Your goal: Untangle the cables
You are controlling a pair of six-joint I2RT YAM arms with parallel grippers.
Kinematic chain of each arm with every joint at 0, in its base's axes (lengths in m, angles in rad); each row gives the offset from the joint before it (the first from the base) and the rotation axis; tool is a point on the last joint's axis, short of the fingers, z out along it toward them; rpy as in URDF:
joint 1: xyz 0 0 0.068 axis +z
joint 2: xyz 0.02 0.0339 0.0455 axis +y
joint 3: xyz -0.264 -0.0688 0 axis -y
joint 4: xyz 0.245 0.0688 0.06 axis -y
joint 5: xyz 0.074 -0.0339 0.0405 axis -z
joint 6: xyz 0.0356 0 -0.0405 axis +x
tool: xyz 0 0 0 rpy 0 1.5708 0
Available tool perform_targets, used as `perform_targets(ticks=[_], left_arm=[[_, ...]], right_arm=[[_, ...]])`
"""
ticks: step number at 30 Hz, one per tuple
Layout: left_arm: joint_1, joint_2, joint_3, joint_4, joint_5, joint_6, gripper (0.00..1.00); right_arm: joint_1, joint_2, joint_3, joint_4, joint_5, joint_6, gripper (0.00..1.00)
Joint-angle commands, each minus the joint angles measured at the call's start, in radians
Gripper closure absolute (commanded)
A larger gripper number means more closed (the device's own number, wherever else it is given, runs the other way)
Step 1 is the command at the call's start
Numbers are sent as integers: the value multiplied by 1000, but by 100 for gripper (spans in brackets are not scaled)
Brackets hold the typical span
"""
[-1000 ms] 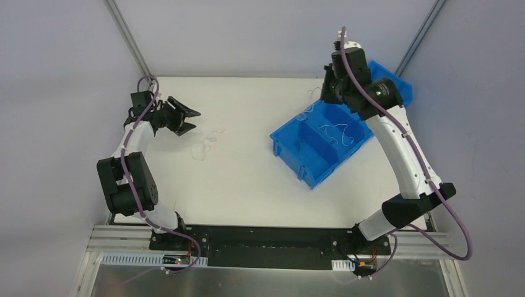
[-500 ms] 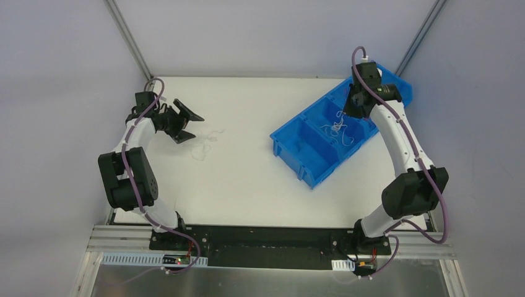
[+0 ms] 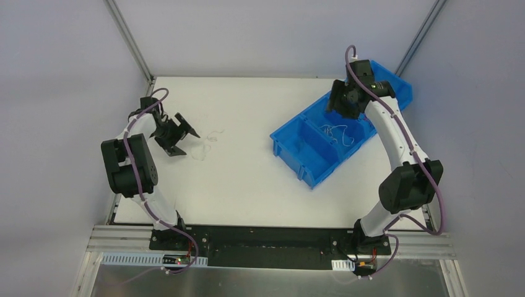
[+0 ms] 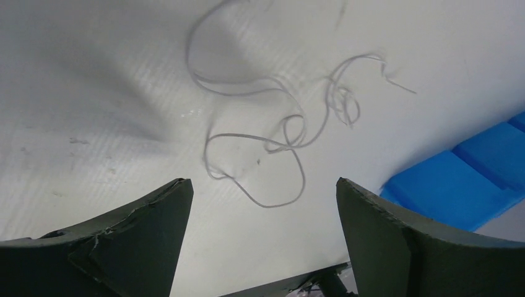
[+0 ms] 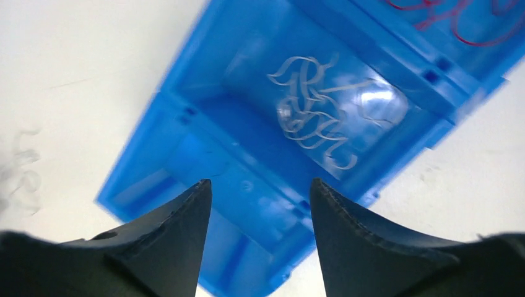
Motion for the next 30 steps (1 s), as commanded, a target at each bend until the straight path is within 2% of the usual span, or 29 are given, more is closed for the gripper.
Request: perform_targets(ticks=[1,5,8,10,14,20,25,30], left_arm=[[14,67,71,-61,-110,82,12],[9,170,135,-63,-89,83,15],[-7,232,168,-64,-58,78,25],[-30,264,180,-64,-21,86,36],[-71,265,143,-49,31,86,66],[-82,180,-2,3,83,83,98],[-96,118,-102,26,127,91,100],[-103,86,-166,51,179,66,100]], right_arm=[[73,6,125,2,-167,16,38],[158,51,182,-11,-279,33,37],[240,80,188,16,-337,38,37],[290,106,190,39,-374,46,37],[388,178,217,72,-438,48,37],[500,359,303,81,-490,54,39],[568,515,438,84,-484,74,41],[613,653,551,101,-555,104,39]])
